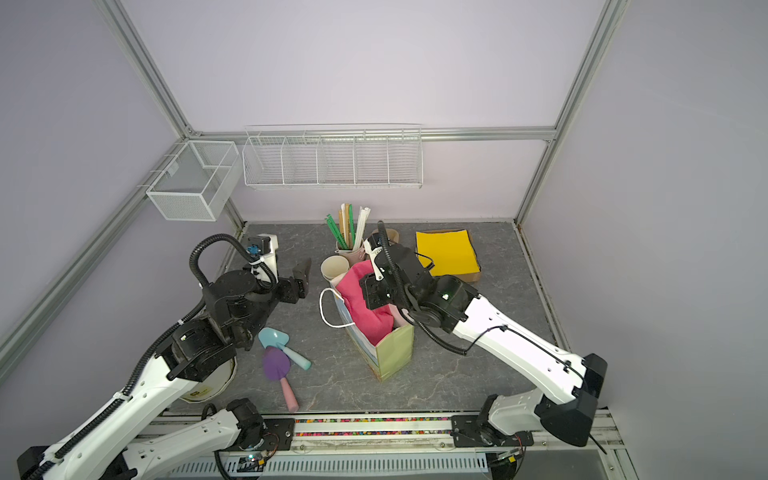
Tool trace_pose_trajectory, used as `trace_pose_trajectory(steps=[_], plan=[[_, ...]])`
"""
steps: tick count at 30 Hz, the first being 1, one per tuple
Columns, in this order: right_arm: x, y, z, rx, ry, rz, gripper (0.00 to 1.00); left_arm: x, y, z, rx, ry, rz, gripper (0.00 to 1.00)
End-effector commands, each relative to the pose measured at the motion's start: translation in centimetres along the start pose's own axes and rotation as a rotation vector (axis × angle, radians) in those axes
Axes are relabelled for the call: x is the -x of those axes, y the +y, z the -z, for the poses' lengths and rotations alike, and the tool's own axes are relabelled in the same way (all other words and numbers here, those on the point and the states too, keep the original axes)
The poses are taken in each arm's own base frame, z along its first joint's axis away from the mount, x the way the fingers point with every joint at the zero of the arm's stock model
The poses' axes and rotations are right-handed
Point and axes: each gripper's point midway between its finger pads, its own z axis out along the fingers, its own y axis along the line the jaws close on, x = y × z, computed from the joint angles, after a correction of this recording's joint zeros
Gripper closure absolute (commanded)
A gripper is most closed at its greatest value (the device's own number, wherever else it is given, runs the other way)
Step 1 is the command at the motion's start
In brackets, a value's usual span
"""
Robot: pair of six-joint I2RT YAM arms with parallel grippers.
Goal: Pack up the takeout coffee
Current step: 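Lower the pink napkin into the bag and open the right gripper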
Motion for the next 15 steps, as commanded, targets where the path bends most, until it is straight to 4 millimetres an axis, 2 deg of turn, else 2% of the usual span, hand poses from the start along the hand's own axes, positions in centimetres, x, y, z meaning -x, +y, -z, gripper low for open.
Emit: trace_pose_trajectory(steps=[1, 6, 10, 13, 15], plan=[[0.9, -0.2, -2.7, 0.031, 0.007, 0.011, 0.78, -0.1, 0.1, 0.0, 0.003, 0.007, -0.008, 0.2], [0.2, -0.5, -6.8, 0.032, 0.043, 0.02, 0.83, -0.1, 0.1, 0.0, 0.003, 0.006, -0.009, 0.2], [-2.4, -3.2, -9.2, -0.1, 0.114, 0.001, 0.88, -0.1, 0.2, 0.0, 0.003, 0.007, -0.01, 0.19], [-4.4, -4.2, -9.7, -0.129, 0.154, -0.028, 0.91, -0.1, 0.1, 0.0, -0.002, 0.007, -0.009, 0.2], [-4.2, -3.6, -8.8, -0.105, 0.138, -0.033, 0.91, -0.1, 0.0, 0.0, -0.004, 0.008, -0.008, 0.2]])
